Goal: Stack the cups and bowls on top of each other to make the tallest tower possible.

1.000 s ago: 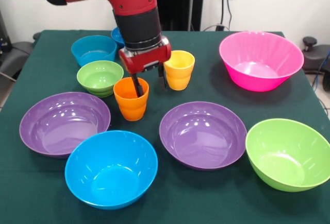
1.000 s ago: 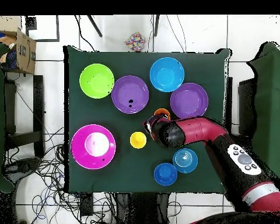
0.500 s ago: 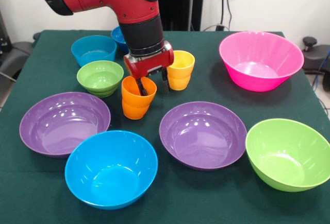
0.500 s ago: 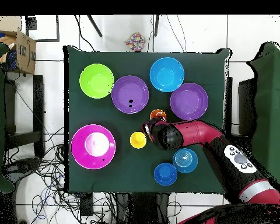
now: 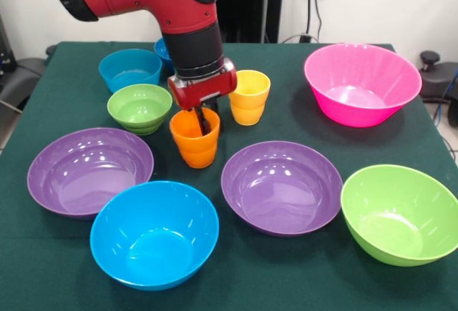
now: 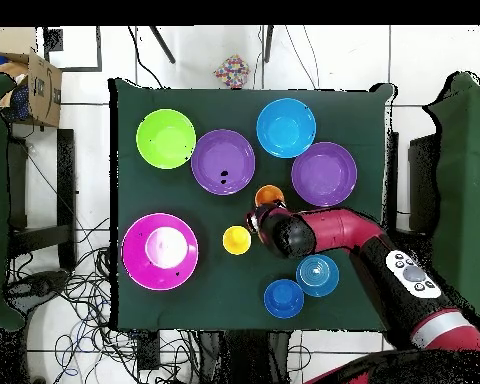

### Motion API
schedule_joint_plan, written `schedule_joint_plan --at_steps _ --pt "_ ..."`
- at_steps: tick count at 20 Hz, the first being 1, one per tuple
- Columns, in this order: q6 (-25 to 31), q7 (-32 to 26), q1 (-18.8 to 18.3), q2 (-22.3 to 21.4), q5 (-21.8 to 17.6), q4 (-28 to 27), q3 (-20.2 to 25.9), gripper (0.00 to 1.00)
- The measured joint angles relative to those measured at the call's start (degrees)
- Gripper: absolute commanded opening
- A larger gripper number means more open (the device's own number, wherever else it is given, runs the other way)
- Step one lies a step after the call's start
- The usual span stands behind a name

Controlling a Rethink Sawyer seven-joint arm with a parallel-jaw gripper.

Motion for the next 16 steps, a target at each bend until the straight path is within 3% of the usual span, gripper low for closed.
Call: schedule_joint_plan --at_steps 12,16 --pt "-1.00 0.00 3.54 -3.33 -0.04 0.05 -2.02 0.00" --pt "-1.00 0.00 5.74 -7.00 -0.01 1.21 -2.12 0.00"
